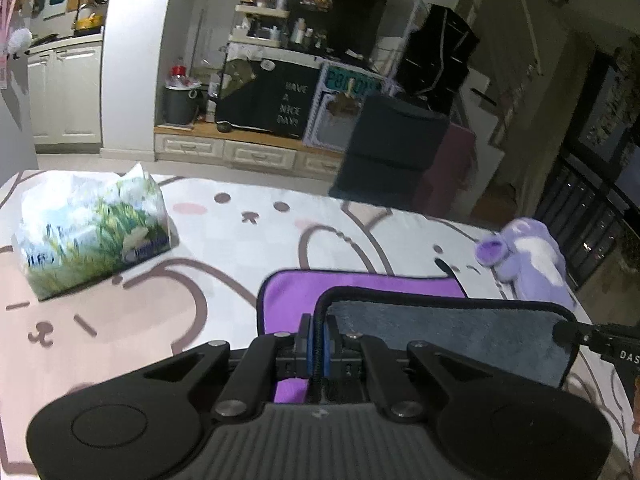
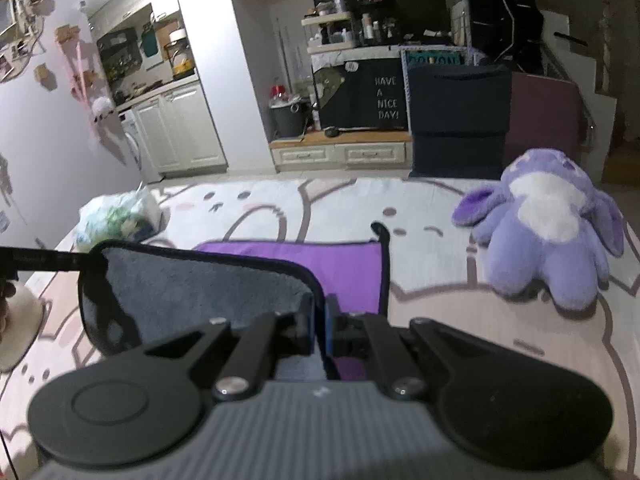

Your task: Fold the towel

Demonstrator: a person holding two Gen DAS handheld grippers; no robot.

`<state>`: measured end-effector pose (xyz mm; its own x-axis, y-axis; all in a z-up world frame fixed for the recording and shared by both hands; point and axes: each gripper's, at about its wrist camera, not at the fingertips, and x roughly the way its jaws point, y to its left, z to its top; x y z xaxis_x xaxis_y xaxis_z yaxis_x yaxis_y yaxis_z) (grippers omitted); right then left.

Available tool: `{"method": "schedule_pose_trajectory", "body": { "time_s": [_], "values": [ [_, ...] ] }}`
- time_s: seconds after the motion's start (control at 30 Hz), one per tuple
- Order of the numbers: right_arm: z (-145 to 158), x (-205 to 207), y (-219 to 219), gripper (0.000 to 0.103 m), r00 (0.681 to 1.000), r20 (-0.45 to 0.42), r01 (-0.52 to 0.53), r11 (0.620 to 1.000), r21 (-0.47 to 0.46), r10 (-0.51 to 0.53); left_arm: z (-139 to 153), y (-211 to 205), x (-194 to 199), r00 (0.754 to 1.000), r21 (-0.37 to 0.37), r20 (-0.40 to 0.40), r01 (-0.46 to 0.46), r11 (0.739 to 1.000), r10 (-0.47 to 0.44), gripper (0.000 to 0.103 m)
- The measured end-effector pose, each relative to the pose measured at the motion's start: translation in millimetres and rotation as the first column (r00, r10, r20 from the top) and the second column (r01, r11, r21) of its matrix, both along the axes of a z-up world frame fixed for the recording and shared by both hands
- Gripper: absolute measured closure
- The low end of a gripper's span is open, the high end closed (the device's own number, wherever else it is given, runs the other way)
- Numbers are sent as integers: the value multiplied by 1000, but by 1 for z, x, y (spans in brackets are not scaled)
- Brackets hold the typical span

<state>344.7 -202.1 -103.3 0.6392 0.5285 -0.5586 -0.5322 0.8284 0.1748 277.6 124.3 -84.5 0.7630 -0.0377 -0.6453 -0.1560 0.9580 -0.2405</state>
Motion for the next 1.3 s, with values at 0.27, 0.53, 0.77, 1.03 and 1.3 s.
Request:
{"method": "schedule_pose_trajectory", "body": {
  "time_s": [0.27, 0.53, 0.77, 1.03, 1.3],
  "values": [
    [-3, 38, 20, 97, 999, 13, 35, 999, -2, -35, -12, 9, 43, 999, 11, -1, -43, 999, 43, 98],
    [-23, 77, 44, 97, 999, -4, 53, 997, -48, -53, -37, 17, 85, 998, 45, -34, -59, 997, 61, 98],
    [-45, 105, 57, 97, 997, -26, 73, 994, -75, -75, -61, 20, 105, 995, 57, -72, -61, 996, 65, 98],
    [-69, 129, 71, 97, 993, -46, 103, 989, -106, -108, -78, 24, 111, 995, 58, -86, -48, 997, 53, 98],
    [-80, 135, 72, 97, 991, -50, 120, 986, -118, -127, -85, 22, 115, 995, 68, -82, -42, 997, 48, 98]
  ]
}}
